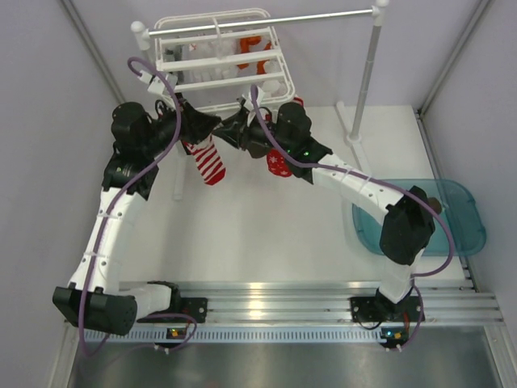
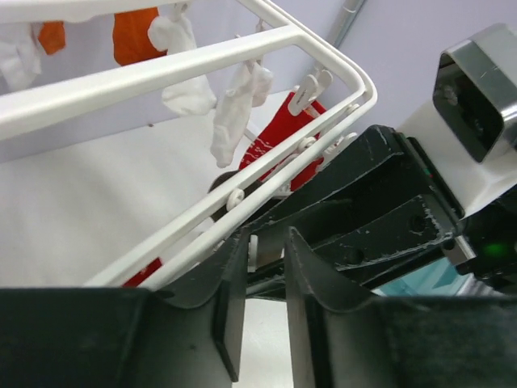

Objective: Clip the socks to the hanger
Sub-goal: Open the clamp at the hanger.

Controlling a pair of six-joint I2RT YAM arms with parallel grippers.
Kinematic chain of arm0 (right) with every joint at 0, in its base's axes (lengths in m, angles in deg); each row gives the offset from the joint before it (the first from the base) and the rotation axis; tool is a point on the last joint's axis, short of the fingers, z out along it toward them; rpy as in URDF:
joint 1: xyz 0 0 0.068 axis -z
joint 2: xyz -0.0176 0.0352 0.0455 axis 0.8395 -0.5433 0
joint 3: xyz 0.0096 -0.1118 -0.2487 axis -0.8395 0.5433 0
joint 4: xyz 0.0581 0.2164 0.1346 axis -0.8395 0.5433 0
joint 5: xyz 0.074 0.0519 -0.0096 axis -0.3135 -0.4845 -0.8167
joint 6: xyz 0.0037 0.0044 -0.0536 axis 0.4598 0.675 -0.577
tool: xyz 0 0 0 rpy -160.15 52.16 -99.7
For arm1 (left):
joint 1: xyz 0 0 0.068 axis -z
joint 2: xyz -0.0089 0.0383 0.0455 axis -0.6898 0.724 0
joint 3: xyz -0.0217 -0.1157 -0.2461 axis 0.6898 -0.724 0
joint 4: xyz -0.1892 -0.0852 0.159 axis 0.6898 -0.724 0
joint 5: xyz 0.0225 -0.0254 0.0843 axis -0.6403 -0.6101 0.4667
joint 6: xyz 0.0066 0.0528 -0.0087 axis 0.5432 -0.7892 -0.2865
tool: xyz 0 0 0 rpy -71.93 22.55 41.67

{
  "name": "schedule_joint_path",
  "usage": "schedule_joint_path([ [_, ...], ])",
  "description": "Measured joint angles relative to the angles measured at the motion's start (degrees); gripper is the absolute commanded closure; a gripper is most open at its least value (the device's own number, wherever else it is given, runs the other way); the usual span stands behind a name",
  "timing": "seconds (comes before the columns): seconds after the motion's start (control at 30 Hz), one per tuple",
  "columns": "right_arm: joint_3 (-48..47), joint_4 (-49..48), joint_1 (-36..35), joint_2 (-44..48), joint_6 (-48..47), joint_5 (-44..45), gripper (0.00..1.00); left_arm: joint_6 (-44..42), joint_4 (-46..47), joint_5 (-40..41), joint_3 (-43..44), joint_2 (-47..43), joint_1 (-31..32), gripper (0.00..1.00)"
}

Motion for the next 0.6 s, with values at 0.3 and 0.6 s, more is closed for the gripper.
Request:
schedule_joint_path([
  [0.3, 0.2, 0.2, 0.0, 0.0, 2.3, 0.0, 1.0, 8.4, -1.2, 4.0, -0.4, -2.2, 0.3, 0.49],
  [0.6, 0.2, -1.0, 0.0, 0.0, 7.8, -2.8, 1.0, 11.3, -2.6, 9.7, -1.6, -6.3, 0.3, 0.5],
])
